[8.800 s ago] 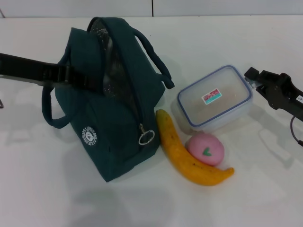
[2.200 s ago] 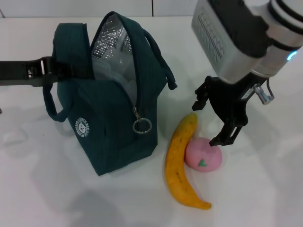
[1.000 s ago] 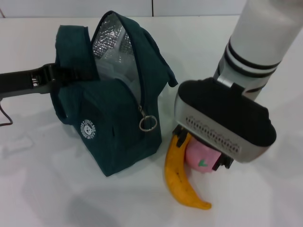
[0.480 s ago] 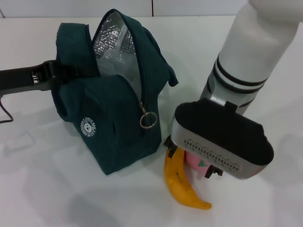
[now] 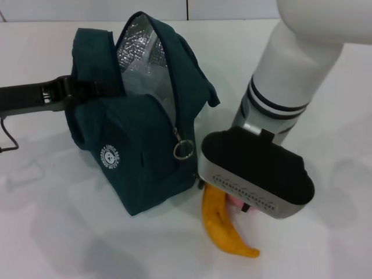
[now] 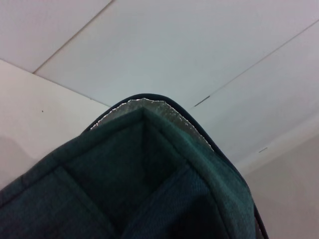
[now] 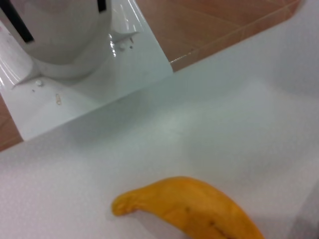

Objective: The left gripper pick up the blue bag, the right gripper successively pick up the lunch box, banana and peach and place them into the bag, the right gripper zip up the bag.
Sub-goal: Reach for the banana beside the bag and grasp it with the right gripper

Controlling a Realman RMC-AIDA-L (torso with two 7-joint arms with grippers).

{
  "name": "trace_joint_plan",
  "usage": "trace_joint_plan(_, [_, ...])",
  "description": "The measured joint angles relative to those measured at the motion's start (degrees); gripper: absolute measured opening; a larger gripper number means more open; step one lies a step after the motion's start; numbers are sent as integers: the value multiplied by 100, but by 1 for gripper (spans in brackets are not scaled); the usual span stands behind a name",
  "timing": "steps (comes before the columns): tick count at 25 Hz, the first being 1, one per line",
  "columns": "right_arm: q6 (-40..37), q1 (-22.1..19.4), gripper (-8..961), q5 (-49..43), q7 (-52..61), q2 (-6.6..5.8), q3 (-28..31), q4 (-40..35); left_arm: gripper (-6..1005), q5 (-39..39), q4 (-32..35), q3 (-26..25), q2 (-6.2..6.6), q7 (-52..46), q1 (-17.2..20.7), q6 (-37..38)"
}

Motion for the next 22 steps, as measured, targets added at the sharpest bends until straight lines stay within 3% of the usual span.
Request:
trace_joint_plan(17, [223, 179, 855, 396, -161, 0, -346, 373, 31, 21, -72, 6, -6, 4, -79, -18])
trace_joint_plan(22, [338, 199, 812, 406, -163, 0, -426, 442, 31, 11, -79, 6, -15, 4, -82, -18])
